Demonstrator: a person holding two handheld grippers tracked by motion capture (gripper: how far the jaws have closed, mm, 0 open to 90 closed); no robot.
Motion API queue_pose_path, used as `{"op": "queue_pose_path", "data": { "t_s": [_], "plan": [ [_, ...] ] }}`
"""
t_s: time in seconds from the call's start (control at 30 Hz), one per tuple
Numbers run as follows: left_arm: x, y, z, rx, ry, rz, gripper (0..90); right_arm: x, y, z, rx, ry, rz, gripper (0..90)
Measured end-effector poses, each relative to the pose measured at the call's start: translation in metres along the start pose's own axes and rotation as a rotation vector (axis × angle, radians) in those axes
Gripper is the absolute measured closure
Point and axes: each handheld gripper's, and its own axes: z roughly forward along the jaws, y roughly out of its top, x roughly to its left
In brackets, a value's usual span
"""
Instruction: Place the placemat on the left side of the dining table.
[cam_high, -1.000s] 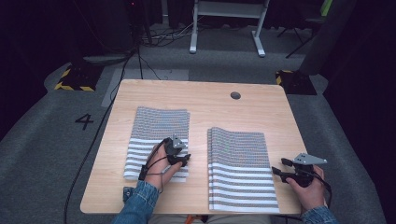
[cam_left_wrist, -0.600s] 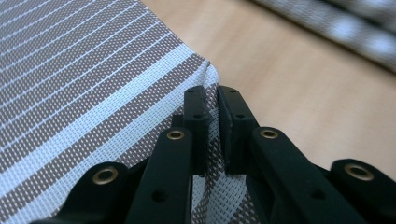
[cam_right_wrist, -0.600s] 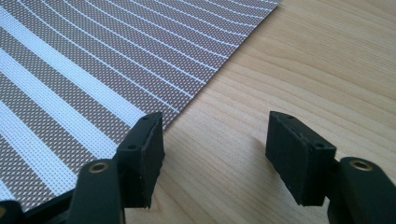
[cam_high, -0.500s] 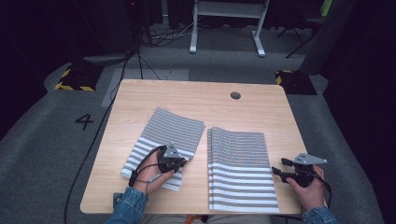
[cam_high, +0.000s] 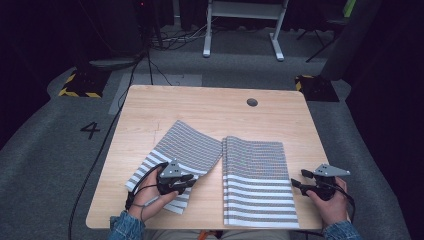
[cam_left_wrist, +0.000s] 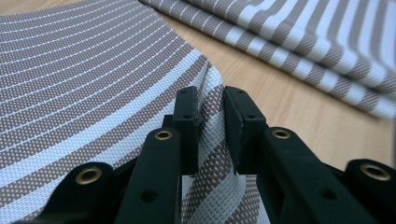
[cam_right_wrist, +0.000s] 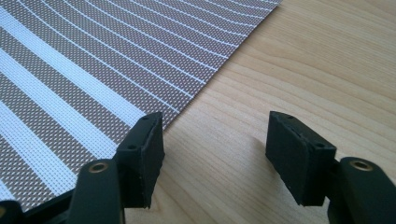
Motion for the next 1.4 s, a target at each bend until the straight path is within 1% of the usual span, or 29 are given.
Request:
{"op": "queue_pose_path", "data": {
  "t_s": [0.07,0.2,0.23,0.27,0.3,0.4,0.47,0.6,0.63,0.67,0.7,0.73,0.77,0.8,0.83,0.87,0.93,1.0,1.07,1.1,1.13,1.17,1.2,1.23,1.27,1.3,1.33,1.37,1.4],
  "plan": [
    [-0.004,-0.002,-0.006,0.011,-0.013,0.001,78.8,0.0,0.0,0.0,0.0,0.0,0.0,37.4],
    [-0.007,-0.004,-0.011,0.016,0.013,0.006,83.8,0.0,0.0,0.0,0.0,0.0,0.0,37.4],
    [-0.009,-0.003,-0.016,-0.001,0.038,0.014,84.2,0.0,0.0,0.0,0.0,0.0,0.0,37.4],
    [-0.01,-0.002,-0.019,-0.013,0.047,0.017,84.5,0.0,0.0,0.0,0.0,0.0,0.0,37.4],
    [-0.011,0.001,-0.023,-0.028,0.064,0.037,84.7,0.0,0.0,0.0,0.0,0.0,0.0,37.4],
    [-0.011,0.008,-0.035,-0.058,0.109,0.049,84.9,0.0,0.0,0.0,0.0,0.0,0.0,37.4],
    [-0.005,0.011,-0.043,-0.088,0.142,0.035,85.2,0.0,0.0,0.0,0.0,0.0,0.0,37.4],
    [0.016,0.017,-0.065,-0.188,0.232,-0.041,85.5,0.0,0.0,0.0,0.0,0.0,0.0,37.4],
    [0.016,0.017,-0.065,-0.188,0.232,-0.041,85.6,0.0,0.0,0.0,0.0,0.0,0.0,37.4],
    [0.028,0.018,-0.076,-0.22,0.293,-0.069,85.6,0.0,0.0,0.0,0.0,0.0,0.0,37.4],
    [0.028,0.018,-0.076,-0.22,0.293,-0.069,85.6,0.0,0.0,0.0,0.0,0.0,0.0,37.4],
    [0.034,0.017,-0.08,-0.232,0.321,-0.086,85.6,0.0,0.0,0.0,0.0,0.0,0.0,37.4],
    [0.047,0.016,-0.088,-0.24,0.382,-0.114,85.6,0.0,0.0,0.0,0.0,0.0,0.0,37.4],
    [0.047,0.016,-0.088,-0.24,0.382,-0.114,85.5,0.0,0.0,0.0,0.0,0.0,0.0,37.4],
    [0.057,0.013,-0.092,-0.242,0.424,-0.129,85.3,0.0,0.0,0.0,0.0,0.0,0.0,37.4],
    [0.057,0.013,-0.092,-0.242,0.424,-0.129,84.7,0.0,0.0,0.0,0.0,0.0,0.0,37.4],
    [0.072,0.005,-0.094,-0.251,0.456,-0.15,84.1,0.0,0.0,0.0,0.0,0.0,0.0,37.4],
    [0.082,-0.002,-0.094,-0.239,0.481,-0.17,84.1,0.0,0.0,0.0,0.0,0.0,0.0,37.4],
    [0.09,-0.008,-0.092,-0.201,0.52,-0.171,84.1,0.0,0.0,0.0,0.0,0.0,0.0,37.4],
    [0.096,-0.013,-0.093,-0.172,0.562,-0.17,84.2,0.0,0.0,0.0,0.0,0.0,0.0,37.4],
    [0.098,-0.015,-0.094,-0.164,0.579,-0.176,84.4,0.0,0.0,0.0,0.0,0.0,0.0,37.5],
    [0.098,-0.015,-0.094,-0.164,0.579,-0.176,84.4,0.0,0.0,0.0,0.0,0.0,0.0,37.5],
    [0.104,-0.021,-0.099,-0.151,0.608,-0.196,84.3,0.0,0.0,0.0,0.0,0.0,0.0,37.4],
    [0.104,-0.021,-0.099,-0.151,0.608,-0.196,84.0,0.0,0.0,0.0,0.0,0.0,0.0,37.4],
    [0.108,-0.026,-0.104,-0.13,0.647,-0.199,82.4,0.0,0.0,0.0,0.0,0.0,0.001,37.4],
    [0.108,-0.026,-0.104,-0.13,0.647,-0.199,77.7,0.0,0.0,0.0,0.0,0.0,0.0,37.4],
    [0.112,-0.029,-0.108,-0.112,0.68,-0.197,71.6,0.0,0.0,0.0,0.0,0.0,0.0,37.4],
    [0.118,-0.036,-0.116,-0.074,0.751,-0.212,68.2,0.0,0.0,0.0,0.0,0.0,0.0,37.4],
    [0.119,-0.04,-0.121,-0.066,0.778,-0.226,67.4,0.0,0.0,0.0,0.0,0.0,0.0,37.4]
  ]
}}
